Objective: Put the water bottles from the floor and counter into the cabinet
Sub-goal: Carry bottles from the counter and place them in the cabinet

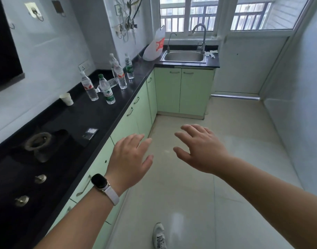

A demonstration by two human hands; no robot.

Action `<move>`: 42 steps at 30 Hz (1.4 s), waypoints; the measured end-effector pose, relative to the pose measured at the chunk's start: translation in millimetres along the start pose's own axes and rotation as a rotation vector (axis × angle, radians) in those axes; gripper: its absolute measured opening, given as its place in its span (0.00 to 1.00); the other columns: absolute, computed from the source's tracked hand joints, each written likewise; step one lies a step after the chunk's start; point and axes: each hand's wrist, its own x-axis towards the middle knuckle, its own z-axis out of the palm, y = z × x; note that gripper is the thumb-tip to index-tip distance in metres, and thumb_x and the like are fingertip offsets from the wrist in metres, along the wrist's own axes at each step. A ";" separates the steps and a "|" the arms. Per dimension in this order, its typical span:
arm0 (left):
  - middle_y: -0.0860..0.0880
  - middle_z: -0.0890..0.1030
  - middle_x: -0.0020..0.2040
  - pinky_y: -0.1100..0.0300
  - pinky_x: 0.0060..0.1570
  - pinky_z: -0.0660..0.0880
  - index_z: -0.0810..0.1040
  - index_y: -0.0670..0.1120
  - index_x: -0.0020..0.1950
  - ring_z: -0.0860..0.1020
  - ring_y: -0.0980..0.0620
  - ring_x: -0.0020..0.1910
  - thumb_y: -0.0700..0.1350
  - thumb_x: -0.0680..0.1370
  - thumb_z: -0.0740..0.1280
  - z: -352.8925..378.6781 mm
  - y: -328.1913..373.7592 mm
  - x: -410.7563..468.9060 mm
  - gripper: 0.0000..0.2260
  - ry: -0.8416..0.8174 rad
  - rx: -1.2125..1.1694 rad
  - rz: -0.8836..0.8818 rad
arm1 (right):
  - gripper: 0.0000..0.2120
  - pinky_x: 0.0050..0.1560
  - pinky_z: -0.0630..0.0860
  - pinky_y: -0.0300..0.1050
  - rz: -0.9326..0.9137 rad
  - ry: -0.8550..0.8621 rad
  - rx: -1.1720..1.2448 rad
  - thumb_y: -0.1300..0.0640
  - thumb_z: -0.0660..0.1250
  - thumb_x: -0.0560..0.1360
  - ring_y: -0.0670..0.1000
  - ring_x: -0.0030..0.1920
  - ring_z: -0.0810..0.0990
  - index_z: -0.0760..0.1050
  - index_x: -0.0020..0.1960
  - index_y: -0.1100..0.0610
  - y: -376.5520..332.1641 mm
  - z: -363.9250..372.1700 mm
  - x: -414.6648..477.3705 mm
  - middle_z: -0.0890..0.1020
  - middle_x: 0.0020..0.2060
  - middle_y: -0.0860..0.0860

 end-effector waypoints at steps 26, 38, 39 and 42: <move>0.44 0.80 0.63 0.43 0.61 0.73 0.80 0.45 0.65 0.78 0.41 0.64 0.56 0.77 0.60 132.7 -122.3 300.8 0.22 -0.006 -0.083 0.065 | 0.26 0.60 0.73 0.54 0.084 0.067 -0.011 0.37 0.56 0.75 0.60 0.60 0.77 0.78 0.61 0.53 136.9 59.7 299.5 0.80 0.60 0.56; 0.43 0.80 0.62 0.41 0.60 0.75 0.80 0.44 0.64 0.78 0.40 0.62 0.55 0.77 0.61 199.1 -120.7 447.7 0.22 -0.087 0.103 -0.060 | 0.30 0.68 0.64 0.53 -0.109 -0.058 0.092 0.35 0.49 0.76 0.57 0.69 0.69 0.73 0.68 0.50 279.5 68.3 443.4 0.74 0.68 0.53; 0.43 0.80 0.61 0.41 0.60 0.75 0.80 0.44 0.64 0.78 0.40 0.62 0.55 0.77 0.61 200.8 -121.6 456.2 0.22 -0.089 0.122 -0.088 | 0.30 0.69 0.63 0.53 -0.137 -0.059 0.094 0.35 0.48 0.76 0.57 0.70 0.68 0.72 0.68 0.50 288.1 68.8 455.5 0.73 0.68 0.53; 0.43 0.80 0.62 0.41 0.61 0.75 0.80 0.45 0.64 0.77 0.40 0.63 0.55 0.77 0.61 201.5 -126.0 470.5 0.21 -0.097 0.178 -0.160 | 0.27 0.71 0.59 0.52 -0.194 -0.063 0.114 0.36 0.52 0.79 0.56 0.72 0.65 0.69 0.72 0.49 305.7 71.4 492.3 0.70 0.72 0.52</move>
